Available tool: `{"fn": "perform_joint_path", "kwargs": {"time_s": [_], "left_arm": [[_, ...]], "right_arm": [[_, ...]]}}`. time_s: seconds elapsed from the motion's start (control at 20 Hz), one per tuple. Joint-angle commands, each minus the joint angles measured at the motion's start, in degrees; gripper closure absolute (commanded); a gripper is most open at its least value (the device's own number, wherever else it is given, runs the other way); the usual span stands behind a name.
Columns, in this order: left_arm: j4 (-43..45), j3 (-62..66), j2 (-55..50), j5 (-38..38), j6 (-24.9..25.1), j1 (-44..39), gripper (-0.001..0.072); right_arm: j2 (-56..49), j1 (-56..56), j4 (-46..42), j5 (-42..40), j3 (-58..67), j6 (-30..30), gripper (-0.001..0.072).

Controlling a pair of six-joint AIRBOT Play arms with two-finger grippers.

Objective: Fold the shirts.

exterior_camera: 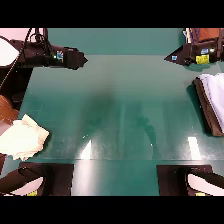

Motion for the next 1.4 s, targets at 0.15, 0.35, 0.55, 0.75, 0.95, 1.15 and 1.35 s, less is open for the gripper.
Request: {"fn": "perform_joint_path", "kwargs": {"time_s": [0.15,0.35,0.55,0.75,0.95,1.15,1.35], "left_arm": [[0.0,-0.02,-0.02,0.07,0.0,-0.02,0.0678],[0.0,-0.02,-0.02,0.07,0.0,-0.04,0.0678],[-0.28,-0.02,-0.02,0.22,-0.04,-0.04,0.0678],[1.7,1.42,0.96,-2.84,-0.15,2.29,0.0679],[19.21,0.17,10.1,-18.03,-0.98,8.9,0.0679],[34.69,-12.02,20.81,-30.97,-1.16,15.3,0.0677],[36.09,-28.33,23.71,-35.01,-2.62,19.78,0.0041]], "right_arm": [[-0.02,0.04,0.02,-0.17,0.04,0.02,0.07],[-0.02,0.04,0.02,-0.2,0.04,0.02,0.0699],[-0.02,0.04,0.02,0.0,0.04,0.02,0.0699],[-0.02,0.04,0.04,0.07,0.04,0.02,0.0699],[-0.02,0.04,-0.09,0.5,0.04,0.02,0.0699],[-0.02,0.04,-0.09,0.46,0.04,0.0,0.0699],[-0.02,0.04,-0.09,0.5,0.04,0.02,0.0699]]}}
